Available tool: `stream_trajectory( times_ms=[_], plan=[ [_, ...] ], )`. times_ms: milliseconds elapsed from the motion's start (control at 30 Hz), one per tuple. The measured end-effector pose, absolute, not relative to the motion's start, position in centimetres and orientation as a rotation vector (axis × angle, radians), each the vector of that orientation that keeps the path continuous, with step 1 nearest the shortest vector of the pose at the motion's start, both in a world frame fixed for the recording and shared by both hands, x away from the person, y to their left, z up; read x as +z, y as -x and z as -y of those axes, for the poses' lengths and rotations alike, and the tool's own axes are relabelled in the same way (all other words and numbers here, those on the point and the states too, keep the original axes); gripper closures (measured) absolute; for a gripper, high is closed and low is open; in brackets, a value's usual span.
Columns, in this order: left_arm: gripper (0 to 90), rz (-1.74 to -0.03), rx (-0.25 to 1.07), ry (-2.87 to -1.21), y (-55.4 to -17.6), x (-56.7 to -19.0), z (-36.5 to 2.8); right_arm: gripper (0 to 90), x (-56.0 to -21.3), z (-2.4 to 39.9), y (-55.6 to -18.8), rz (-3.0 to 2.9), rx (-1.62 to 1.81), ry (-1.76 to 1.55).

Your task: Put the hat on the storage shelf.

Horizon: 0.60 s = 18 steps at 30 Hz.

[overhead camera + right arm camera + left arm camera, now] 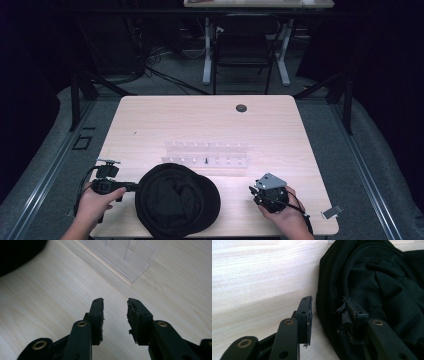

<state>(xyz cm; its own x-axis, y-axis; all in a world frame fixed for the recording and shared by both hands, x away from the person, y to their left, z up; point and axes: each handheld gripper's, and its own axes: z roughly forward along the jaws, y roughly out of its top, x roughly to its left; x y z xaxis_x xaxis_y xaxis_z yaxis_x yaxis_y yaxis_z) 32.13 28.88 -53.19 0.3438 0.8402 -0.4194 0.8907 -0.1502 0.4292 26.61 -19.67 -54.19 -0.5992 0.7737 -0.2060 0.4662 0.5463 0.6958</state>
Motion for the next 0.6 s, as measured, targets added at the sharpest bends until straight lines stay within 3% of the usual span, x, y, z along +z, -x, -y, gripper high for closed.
stream_trajectory(
  times_ms=[600],
  plan=[
    [63.8, -1.536, -0.306, -2.138, -34.7, -53.5, -28.3, 64.8, -54.2, 19.7, -26.7, -2.291, 0.823, -1.009]
  ],
)
